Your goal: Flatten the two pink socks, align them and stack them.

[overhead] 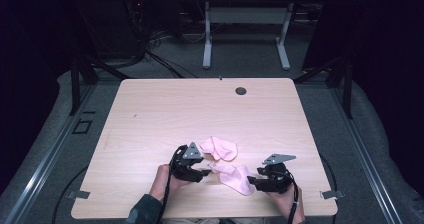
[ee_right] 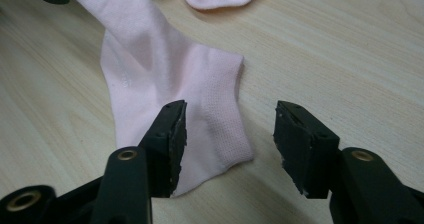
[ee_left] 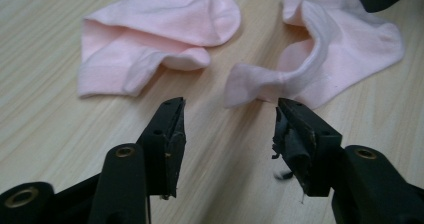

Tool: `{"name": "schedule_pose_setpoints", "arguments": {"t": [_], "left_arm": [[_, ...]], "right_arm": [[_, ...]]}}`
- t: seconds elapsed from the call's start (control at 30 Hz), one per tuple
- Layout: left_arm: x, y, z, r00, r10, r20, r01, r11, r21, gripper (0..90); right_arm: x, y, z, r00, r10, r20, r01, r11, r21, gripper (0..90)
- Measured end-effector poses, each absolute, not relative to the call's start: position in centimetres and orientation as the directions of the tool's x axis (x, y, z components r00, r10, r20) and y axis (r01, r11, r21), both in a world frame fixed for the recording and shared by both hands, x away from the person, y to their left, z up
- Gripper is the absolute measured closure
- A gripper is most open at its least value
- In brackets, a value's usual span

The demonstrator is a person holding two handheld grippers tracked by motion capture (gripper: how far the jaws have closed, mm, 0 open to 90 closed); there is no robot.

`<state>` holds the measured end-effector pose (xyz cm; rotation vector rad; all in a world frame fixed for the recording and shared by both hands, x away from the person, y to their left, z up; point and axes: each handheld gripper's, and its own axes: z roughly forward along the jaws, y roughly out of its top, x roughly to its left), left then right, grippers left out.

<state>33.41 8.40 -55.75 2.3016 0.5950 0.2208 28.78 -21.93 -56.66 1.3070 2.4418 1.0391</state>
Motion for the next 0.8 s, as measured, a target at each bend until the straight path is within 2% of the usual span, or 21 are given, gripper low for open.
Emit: {"name": "schedule_pose_setpoints", "arguments": {"t": [0.03, 0.13, 0.2, 0.33, 0.5, 0.6, 0.8], "left_arm": [[33.5, 8.0, -56.0, 0.882, 0.471, -0.024, 0.35, -0.618, 0.704, 51.3], [33.6, 7.8, -56.1, 0.885, 0.465, -0.021, 0.342, -0.619, 0.707, 58.5], [33.6, 7.5, -56.2, 0.889, 0.458, -0.011, 0.329, -0.623, 0.71, 59.9], [34.1, 7.3, -56.5, 0.891, 0.453, -0.026, 0.337, -0.621, 0.708, 72.3], [34.6, 7.4, -56.7, 0.883, 0.468, -0.047, 0.352, -0.593, 0.724, 87.2], [34.8, 7.4, -56.8, 0.88, 0.472, -0.056, 0.356, -0.578, 0.734, 89.2], [34.5, 7.4, -56.5, 0.875, 0.481, -0.051, 0.36, -0.577, 0.733, 89.8]], "right_arm": [[28.8, -21.8, -56.8, -0.6, 0.787, 0.146, 0.656, 0.379, 0.653, 50.4], [28.9, -21.6, -56.9, -0.601, 0.788, 0.135, 0.657, 0.391, 0.645, 53.9], [28.8, -21.5, -57.1, -0.604, 0.787, 0.121, 0.653, 0.402, 0.642, 57.7], [28.9, -21.4, -57.1, -0.604, 0.792, 0.09, 0.646, 0.42, 0.637, 67.1], [28.8, -21.6, -57.2, -0.605, 0.79, 0.097, 0.64, 0.411, 0.649, 73.7], [28.8, -21.7, -57.3, -0.614, 0.781, 0.115, 0.64, 0.407, 0.652, 81.0], [28.7, -22.0, -57.5, -0.615, 0.776, 0.139, 0.637, 0.385, 0.668, 83.8]]}}
